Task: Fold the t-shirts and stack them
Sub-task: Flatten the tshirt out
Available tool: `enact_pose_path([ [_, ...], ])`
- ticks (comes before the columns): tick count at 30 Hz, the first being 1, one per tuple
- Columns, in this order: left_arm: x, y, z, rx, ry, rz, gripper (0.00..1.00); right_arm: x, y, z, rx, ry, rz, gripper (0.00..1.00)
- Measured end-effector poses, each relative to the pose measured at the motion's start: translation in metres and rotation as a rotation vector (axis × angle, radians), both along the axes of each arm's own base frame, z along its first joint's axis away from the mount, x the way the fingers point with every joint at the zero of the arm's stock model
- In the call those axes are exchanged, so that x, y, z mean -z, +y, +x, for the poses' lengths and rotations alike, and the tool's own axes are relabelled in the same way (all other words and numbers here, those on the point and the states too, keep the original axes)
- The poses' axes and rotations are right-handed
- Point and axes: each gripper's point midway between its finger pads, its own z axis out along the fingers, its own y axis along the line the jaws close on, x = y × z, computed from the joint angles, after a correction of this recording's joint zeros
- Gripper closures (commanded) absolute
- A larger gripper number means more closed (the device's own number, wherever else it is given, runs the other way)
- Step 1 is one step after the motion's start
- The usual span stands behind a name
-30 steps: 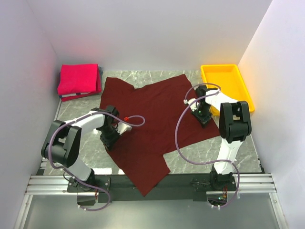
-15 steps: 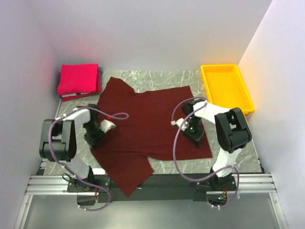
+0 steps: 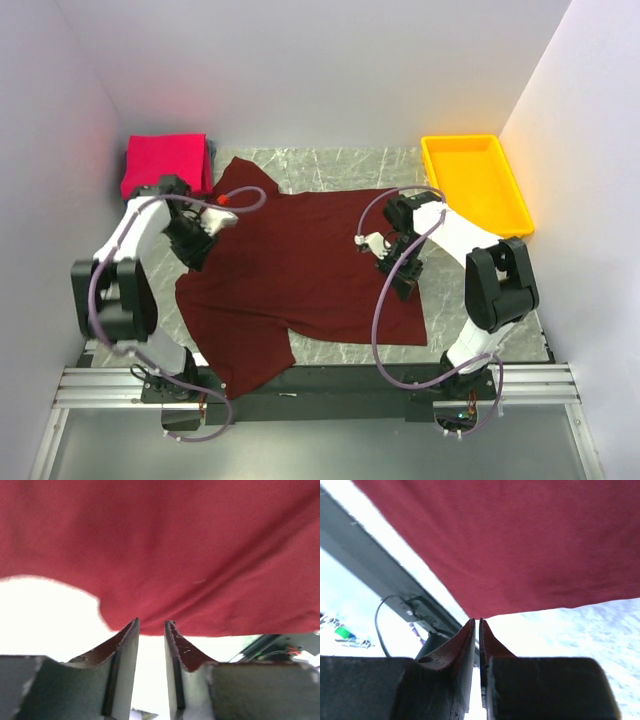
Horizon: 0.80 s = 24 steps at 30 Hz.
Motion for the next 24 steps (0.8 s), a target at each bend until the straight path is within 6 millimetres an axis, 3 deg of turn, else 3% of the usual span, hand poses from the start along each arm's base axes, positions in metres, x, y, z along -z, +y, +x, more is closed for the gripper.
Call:
enact_pose_path([
  [4,-0.012,-0.051,-0.035,0.182,-0.05,-0.058,0.74,0.019,-0.005,0.011,0.025,-0.012,-0.052,0.87],
  [7,-0.001,-0.081,-0.072,0.301,-0.016,-0.093,0.77,0.041,-0.01,0.023,0.064,-0.002,-0.094,0.87],
  [11,0.017,-0.102,-0.102,0.395,0.032,-0.103,0.79,0.066,-0.033,0.04,0.149,0.011,-0.163,0.87],
  [19,0.051,-0.145,-0.13,0.554,0.01,-0.061,0.83,0.065,-0.056,0.083,0.265,-0.051,-0.2,0.87],
  [24,0.075,-0.161,-0.151,0.654,0.028,-0.014,0.84,0.062,-0.055,0.086,0.27,-0.058,-0.189,0.87],
])
